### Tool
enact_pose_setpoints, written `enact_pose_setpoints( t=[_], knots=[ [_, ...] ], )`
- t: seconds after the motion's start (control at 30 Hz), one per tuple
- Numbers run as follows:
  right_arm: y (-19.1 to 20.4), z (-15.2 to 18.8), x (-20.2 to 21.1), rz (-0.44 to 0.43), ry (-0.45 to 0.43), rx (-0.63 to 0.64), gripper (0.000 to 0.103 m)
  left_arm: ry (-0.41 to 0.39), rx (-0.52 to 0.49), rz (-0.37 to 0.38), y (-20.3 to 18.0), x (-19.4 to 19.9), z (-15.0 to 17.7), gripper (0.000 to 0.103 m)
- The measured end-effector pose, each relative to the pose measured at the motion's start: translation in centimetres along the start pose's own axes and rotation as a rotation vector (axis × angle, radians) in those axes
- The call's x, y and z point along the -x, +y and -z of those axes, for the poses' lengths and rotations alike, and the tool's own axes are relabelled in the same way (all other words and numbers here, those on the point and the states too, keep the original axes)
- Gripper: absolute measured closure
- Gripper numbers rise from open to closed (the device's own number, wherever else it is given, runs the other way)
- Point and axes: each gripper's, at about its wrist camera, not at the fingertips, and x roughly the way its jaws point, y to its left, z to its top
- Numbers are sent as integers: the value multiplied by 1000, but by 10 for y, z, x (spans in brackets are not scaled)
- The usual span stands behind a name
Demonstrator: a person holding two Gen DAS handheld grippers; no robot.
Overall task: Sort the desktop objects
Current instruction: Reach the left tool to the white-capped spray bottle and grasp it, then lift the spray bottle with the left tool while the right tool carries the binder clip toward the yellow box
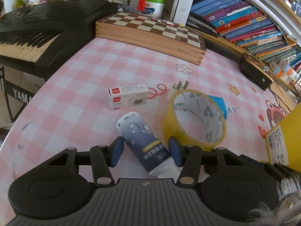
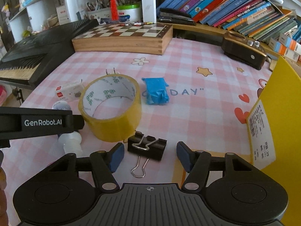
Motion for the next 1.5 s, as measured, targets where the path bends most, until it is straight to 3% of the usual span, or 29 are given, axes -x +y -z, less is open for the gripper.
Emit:
enact_pose_setpoints(
  t=[0.2, 0.7, 0.8, 0.9, 1.13, 1.5],
  knots=[
    [-8, 2, 3, 5, -14, -1, 63, 33, -25, -17, 5, 3, 7, 71],
    [-7, 0, -1, -16, -33, 32, 62, -5, -137, -60, -5, -8, 2, 72],
    [-7, -1, 0, -24, -28, 37, 63, 7, -105, -31, 0, -4, 3, 72],
    [-10, 2, 8, -41, -34, 30, 63, -24, 3, 9, 11, 11, 7, 72],
    [-11, 6, 43, -54, -75, 27, 63, -41, 90, 110, 25, 47, 15, 73],
    [-7, 18, 114, -64, -145, -40, 63, -73, 111, 251, 43, 104, 26, 73]
  ],
)
